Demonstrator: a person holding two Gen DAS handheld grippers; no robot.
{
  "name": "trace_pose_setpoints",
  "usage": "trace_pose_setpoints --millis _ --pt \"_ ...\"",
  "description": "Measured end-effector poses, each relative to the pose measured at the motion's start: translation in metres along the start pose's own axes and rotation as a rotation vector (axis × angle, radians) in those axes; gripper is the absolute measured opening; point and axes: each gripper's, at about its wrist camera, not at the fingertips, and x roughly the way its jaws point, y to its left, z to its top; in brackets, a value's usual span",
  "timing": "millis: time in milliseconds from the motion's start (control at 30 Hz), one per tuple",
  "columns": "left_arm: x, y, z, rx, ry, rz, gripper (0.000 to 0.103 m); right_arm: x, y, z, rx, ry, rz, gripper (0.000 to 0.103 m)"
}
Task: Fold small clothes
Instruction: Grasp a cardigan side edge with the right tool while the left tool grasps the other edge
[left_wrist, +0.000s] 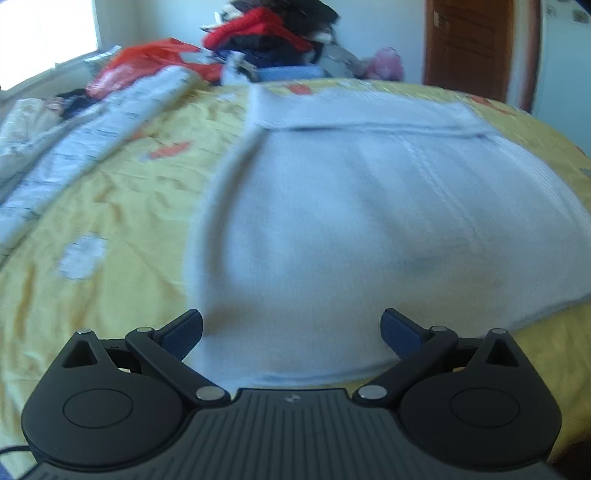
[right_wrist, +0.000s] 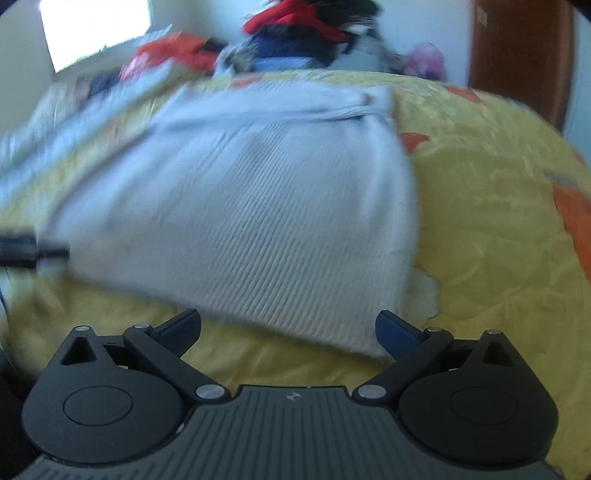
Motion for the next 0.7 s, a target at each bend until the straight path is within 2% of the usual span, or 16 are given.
trace_pose_setpoints --millis 67,167,233,300,367,433,500,533,567,600,633,667,700 --pt "0.003 0.017 0.001 -0.040 0.006 0.019 0.103 -0.004 -0.022 0.007 0.109 -0.015 -0.007 0.102" --pt "0.022 0.037 0.001 -0.117 0.086 0.015 0.103 0.006 -0.053 0.011 0.233 0.023 -0.002 0.079" --pt "0.026 0.044 0.002 -0.170 0.086 -0.013 0.103 0.010 -0.061 0.012 0.236 0.016 0.026 0.073" --pt "0.027 0.044 0.004 -0.174 0.086 -0.039 0.103 0.015 -0.062 0.017 0.224 0.034 0.048 0.072" --pt "0.029 0.043 0.006 -0.184 0.071 -0.079 0.103 0.018 -0.064 0.021 0.230 0.045 0.085 0.065" --pt "0.032 0.044 0.008 -0.189 0.064 -0.099 0.102 0.023 -0.064 0.024 0.239 0.064 0.126 0.039" --pt "0.034 0.046 0.011 -0.199 0.072 -0.112 0.101 0.026 -0.068 0.026 0.236 0.078 0.135 0.023" --pt "0.033 0.046 0.012 -0.201 0.067 -0.114 0.090 0.027 -0.072 0.026 0.237 0.078 0.141 0.019" --pt "0.032 0.047 0.014 -0.193 0.064 -0.111 0.068 0.028 -0.077 0.024 0.257 0.079 0.160 0.016" --pt "0.032 0.047 0.016 -0.179 0.062 -0.098 0.052 0.029 -0.083 0.025 0.283 0.083 0.174 0.013" --pt "0.033 0.048 0.019 -0.172 0.069 -0.093 0.027 0.029 -0.086 0.025 0.299 0.087 0.186 0.012" --pt "0.033 0.051 0.022 -0.183 0.078 -0.107 0.015 0.028 -0.088 0.026 0.299 0.086 0.191 0.012" --pt "0.032 0.055 0.026 -0.203 0.086 -0.123 0.008 0.023 -0.087 0.029 0.283 0.075 0.195 0.011"
